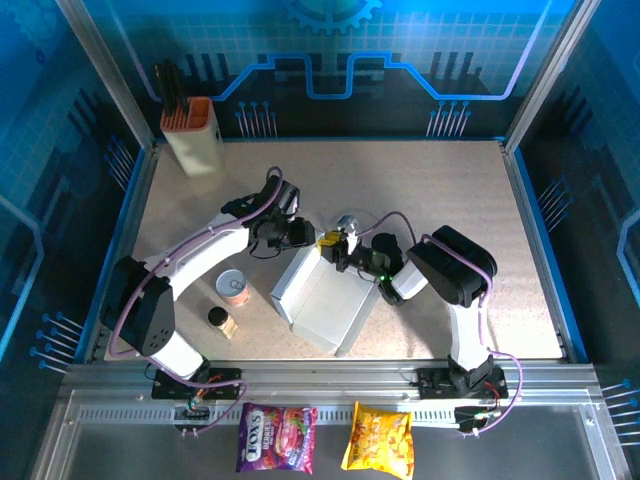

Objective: Fold the paper box

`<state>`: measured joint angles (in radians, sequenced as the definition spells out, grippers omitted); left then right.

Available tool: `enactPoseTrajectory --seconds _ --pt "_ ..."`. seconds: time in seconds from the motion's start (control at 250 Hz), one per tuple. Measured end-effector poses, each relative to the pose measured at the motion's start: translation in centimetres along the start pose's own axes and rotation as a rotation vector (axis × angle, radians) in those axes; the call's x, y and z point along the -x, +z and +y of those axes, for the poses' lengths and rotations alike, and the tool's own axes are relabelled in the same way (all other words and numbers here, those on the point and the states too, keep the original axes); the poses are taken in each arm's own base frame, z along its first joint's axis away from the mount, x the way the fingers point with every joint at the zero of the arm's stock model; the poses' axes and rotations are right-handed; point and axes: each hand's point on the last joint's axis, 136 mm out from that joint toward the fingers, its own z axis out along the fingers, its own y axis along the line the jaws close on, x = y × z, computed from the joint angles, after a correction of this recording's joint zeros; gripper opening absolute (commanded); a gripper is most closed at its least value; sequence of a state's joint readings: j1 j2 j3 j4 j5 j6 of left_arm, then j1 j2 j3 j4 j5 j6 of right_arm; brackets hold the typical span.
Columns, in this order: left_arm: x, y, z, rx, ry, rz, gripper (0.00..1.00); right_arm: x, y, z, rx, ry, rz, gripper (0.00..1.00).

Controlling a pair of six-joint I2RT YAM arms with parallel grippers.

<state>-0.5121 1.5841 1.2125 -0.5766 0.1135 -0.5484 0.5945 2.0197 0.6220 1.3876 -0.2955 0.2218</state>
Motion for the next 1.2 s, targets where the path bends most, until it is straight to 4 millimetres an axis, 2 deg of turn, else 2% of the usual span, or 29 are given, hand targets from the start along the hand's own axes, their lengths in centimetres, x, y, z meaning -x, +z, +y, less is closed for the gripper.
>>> enactPoseTrajectory --seconds 0.228,0.356,0.519,0.611,0.887,0.999,1.199 --pt "-0.1 0.1 -0.2 -0.013 0.001 0.005 0.36 -0.1 0.4 -0.1 0.0 0.006 0.0 0.25" --pt "-0.1 0.1 -0.2 -0.014 0.001 0.005 0.36 0.0 0.6 -0.1 0.002 0.007 -0.001 0.23" --pt "-0.1 0.1 -0.2 -0.014 0.001 0.006 0.36 0.0 0.8 0.0 0.001 0.002 0.001 0.12" --pt "0.0 0.1 -0.3 -0.019 0.002 0.0 0.36 -0.1 1.0 -0.3 -0.014 -0.003 0.006 0.0" --pt "0.0 0.4 -0.3 -0.035 0.0 -0.007 0.36 -0.1 1.3 -0.3 -0.035 -0.006 0.008 0.0" --pt "0.0 0.3 -0.3 -0.038 0.0 -0.011 0.39 -0.1 1.3 -0.4 -0.036 -0.013 0.01 0.22" --pt "-0.8 0.1 0.0 -0.03 0.001 0.008 0.49 0.4 0.4 0.0 -0.051 -0.026 0.044 0.36"
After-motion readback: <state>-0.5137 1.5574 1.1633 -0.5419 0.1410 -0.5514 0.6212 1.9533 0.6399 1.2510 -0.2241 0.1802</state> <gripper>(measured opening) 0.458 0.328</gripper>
